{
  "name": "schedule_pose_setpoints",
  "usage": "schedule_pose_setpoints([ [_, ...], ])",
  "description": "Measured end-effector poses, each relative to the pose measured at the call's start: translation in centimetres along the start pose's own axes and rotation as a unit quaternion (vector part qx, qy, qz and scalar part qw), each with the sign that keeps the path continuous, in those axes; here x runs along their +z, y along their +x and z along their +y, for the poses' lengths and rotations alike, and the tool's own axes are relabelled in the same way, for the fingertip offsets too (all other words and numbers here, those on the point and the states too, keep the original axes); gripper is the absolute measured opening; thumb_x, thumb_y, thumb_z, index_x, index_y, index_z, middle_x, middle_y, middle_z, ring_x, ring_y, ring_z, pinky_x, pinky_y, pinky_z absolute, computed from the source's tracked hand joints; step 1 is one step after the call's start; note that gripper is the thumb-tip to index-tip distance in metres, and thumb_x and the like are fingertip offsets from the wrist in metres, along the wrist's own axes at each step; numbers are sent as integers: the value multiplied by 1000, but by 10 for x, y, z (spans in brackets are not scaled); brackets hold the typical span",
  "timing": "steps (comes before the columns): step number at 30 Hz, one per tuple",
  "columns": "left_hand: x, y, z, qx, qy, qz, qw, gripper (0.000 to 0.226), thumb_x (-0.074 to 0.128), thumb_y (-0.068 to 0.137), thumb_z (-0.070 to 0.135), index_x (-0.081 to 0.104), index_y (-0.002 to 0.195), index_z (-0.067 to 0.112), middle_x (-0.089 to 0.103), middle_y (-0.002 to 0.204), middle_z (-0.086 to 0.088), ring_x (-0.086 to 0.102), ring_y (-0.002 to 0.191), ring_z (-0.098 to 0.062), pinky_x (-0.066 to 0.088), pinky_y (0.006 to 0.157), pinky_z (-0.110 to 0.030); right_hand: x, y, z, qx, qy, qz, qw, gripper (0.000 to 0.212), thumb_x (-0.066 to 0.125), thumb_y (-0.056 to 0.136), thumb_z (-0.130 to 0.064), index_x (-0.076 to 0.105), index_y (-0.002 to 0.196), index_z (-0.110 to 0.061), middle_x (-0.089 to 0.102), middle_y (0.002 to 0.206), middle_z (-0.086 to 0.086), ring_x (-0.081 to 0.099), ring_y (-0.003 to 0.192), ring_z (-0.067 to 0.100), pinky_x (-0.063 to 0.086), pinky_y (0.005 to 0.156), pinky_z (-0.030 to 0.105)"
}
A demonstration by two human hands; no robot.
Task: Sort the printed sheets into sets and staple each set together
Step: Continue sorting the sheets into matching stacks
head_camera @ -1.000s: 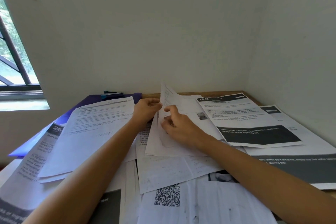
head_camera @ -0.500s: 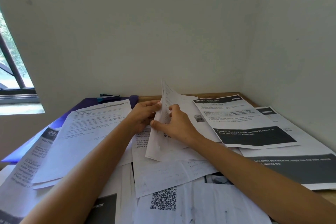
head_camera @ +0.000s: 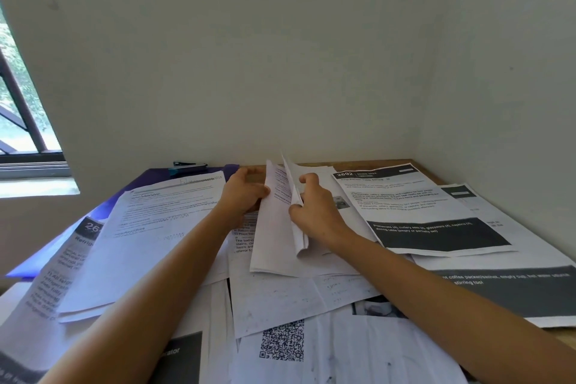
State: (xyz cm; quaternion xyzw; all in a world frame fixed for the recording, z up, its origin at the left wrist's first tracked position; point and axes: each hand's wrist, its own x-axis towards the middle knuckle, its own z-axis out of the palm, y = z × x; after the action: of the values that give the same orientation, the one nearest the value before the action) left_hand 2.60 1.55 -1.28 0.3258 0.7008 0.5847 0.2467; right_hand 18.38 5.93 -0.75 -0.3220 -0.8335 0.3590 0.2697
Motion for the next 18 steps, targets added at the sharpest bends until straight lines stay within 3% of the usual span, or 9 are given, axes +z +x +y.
schedule_pose_setpoints([
  [3, 0, -1, 1, 8, 37, 14, 999, 11, 58, 95, 20, 66, 103, 20, 70, 108, -7, 71, 88, -25, 59, 81, -44, 0, -4, -2, -15, 6, -5, 1000, 55, 53, 93, -8, 25, 140, -16, 53, 127, 9, 52, 90, 14, 40, 46, 11],
  [5, 0, -4, 5, -7, 23, -1, 1000, 37, 51, 95, 50, 68, 103, 18, 72, 104, -7, 72, 86, -23, 59, 83, -42, 3, -7, -4, -35, -1, -6, 999, 56, 53, 92, -9, 26, 141, -16, 55, 125, 9, 54, 86, 15, 41, 49, 11],
  [7, -1, -6, 8, -19, 3, -29, 999, 73, 41, 79, 79, 68, 108, 17, 73, 102, -4, 71, 91, -23, 58, 85, -41, 6, -10, -6, -56, 3, -15, 998, 56, 53, 91, -10, 28, 141, -15, 60, 115, 8, 57, 80, 13, 43, 53, 10],
  [9, -3, -6, 8, -28, 4, -38, 999, 81, 48, 68, 84, 68, 104, 15, 73, 99, -8, 70, 92, -26, 57, 87, -43, 9, -15, -8, -69, 22, -47, 996, 58, 55, 91, -12, 28, 142, -16, 63, 101, 3, 57, 78, 10, 44, 56, 9],
  [11, -5, -4, 6, -34, 19, -22, 999, 59, 67, 77, 63, 69, 97, 8, 73, 96, -15, 70, 93, -33, 56, 88, -49, 10, -18, -13, -65, 38, -84, 994, 57, 59, 91, -20, 32, 141, -19, 63, 114, 4, 60, 92, 11, 49, 70, 14],
  [14, -8, 0, 2, -46, 31, 4, 998, 13, 63, 88, 10, 70, 95, 1, 73, 98, -17, 70, 91, -33, 56, 86, -51, 0, -10, -12, -52, 45, -72, 995, 45, 64, 89, -28, 48, 129, -18, 61, 122, 2, 60, 103, 12, 49, 76, 18],
  [18, -14, 2, 2, -66, 8, 10, 998, 19, 53, 88, -4, 65, 103, -1, 70, 107, -17, 68, 94, -34, 56, 84, -51, -32, 19, 15, -40, -20, 66, 997, 30, 60, 91, -15, 57, 120, -7, 62, 120, 8, 58, 109, 18, 41, 84, 19],
])
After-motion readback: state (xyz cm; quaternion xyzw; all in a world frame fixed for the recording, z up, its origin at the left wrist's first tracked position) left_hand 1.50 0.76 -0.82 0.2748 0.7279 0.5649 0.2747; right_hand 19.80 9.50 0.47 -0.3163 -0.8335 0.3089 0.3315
